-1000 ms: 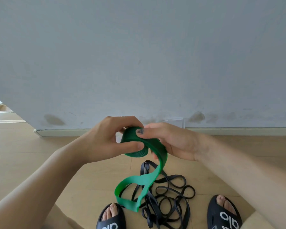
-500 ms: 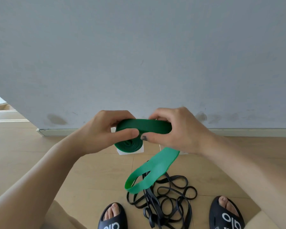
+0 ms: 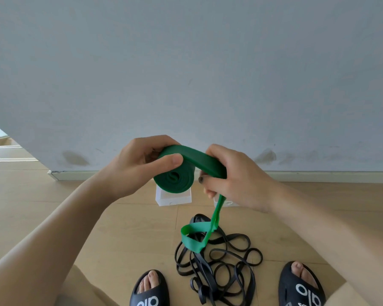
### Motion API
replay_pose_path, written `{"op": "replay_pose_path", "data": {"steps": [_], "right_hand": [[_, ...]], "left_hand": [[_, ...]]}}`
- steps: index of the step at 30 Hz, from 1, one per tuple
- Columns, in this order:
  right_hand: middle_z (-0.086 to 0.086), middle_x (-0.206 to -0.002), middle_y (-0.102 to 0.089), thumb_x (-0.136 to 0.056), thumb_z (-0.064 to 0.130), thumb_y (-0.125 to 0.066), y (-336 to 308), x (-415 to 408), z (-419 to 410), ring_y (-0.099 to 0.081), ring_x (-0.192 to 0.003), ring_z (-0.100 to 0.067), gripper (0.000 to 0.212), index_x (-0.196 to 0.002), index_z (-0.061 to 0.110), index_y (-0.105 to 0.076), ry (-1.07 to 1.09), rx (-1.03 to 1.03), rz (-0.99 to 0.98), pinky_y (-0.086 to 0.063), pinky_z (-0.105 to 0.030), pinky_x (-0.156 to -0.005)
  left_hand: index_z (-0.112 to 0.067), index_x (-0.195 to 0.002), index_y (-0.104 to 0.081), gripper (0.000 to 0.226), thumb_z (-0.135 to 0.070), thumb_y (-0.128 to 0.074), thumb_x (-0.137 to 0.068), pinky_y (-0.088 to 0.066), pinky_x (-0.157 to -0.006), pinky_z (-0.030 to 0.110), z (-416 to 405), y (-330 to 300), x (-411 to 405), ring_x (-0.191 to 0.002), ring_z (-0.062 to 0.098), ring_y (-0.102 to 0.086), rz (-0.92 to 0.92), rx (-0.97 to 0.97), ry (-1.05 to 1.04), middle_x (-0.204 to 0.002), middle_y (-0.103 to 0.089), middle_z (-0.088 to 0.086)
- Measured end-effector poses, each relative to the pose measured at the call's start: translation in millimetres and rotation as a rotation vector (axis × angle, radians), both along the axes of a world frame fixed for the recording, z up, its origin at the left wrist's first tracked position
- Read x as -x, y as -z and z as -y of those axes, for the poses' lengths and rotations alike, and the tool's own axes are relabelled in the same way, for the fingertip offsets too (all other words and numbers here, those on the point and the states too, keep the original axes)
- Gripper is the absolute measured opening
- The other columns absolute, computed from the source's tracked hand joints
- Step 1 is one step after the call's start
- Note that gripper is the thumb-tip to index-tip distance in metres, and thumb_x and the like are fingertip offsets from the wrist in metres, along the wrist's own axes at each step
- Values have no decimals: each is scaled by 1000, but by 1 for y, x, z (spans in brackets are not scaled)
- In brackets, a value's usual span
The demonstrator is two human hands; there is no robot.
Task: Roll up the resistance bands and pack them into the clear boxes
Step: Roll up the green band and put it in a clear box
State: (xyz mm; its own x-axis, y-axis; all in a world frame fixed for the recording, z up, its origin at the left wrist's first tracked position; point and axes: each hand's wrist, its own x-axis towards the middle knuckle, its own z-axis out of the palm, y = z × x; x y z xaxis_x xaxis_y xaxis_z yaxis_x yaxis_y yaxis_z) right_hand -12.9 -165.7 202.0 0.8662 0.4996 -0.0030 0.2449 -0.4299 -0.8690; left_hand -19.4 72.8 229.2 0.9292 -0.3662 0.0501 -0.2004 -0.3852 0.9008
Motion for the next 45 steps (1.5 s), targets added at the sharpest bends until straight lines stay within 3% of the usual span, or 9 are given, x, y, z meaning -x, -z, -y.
{"op": "replay_pose_path", "data": {"steps": [4,8,13,17,21,30,37,41,45], "right_hand": [[12,-74,-66,-87,22,-78,-4,1,0,-52,-48,-16,29,-109,17,-60,-44,-130,-273,-45,-30,-51],[-26,-116,-72,-86,70,-61,-5,-6,-2,-43,-41,-12,83,-133,2,-56,-190,-321,-611,-43,-28,-49],[-3,-102,-78,-96,53,-55,-1,-1,-6,-40,-37,-8,39,-114,20,-67,-244,-481,-771,-37,-24,-48],[5,-65,-67,-95,50,-56,-3,0,-8,-44,-43,-11,47,-113,9,-69,-169,-374,-705,-38,-29,-54],[-4,-78,-58,-82,63,-69,6,2,-14,-49,-55,-15,60,-106,8,-75,-94,-279,-650,-44,-28,-53],[7,-80,-65,-88,55,-61,-3,0,-8,-50,-63,-12,31,-95,28,-76,-222,-330,-733,-47,-24,-59],[-13,-85,-63,-87,81,-50,6,-5,-12,-58,-72,-24,87,-113,0,-69,-181,-68,-490,-53,-39,-74],[5,-91,-74,-104,59,-37,-1,-5,-5,-65,-72,-8,53,-116,17,-67,-281,-126,-597,-51,-32,-73],[7,-83,-66,-95,56,-62,9,-5,-7,-47,-67,-11,41,-103,18,-74,-207,-234,-619,-36,-29,-62]], "left_hand": [[-14,-109,-74,39,-45,-64,-88,-53,-77,28,1,0,2,-90,22,-70,-12,52,-14,-97,-74,9],[-15,-109,-74,37,-44,-64,-88,-53,-77,25,3,1,7,-90,19,-70,-23,89,-12,-97,-74,7],[-12,-110,-73,37,-41,-65,-88,-54,-78,25,5,1,10,-92,21,-71,-37,105,20,-99,-75,8],[-16,-111,-72,36,-39,-73,-82,-58,-86,33,3,1,12,-99,22,-74,-18,7,49,-103,-77,4],[-30,-100,-71,30,-52,-69,-79,-59,-82,38,14,6,13,-89,17,-72,139,-328,99,-89,-74,-8],[-22,-103,-71,19,-35,-72,-90,-50,-75,15,13,6,11,-86,15,-69,71,-166,116,-90,-73,-4],[-26,-104,-71,28,-47,-67,-87,-60,-82,42,21,10,10,-92,20,-72,120,-286,140,-92,-75,-3],[-25,-103,-70,20,-41,-66,-92,-59,-78,30,13,11,9,-90,19,-70,130,-269,109,-90,-73,-4],[-30,-103,-70,21,-42,-71,-85,-58,-79,27,12,11,10,-93,16,-71,111,-279,112,-93,-74,-10]]}}
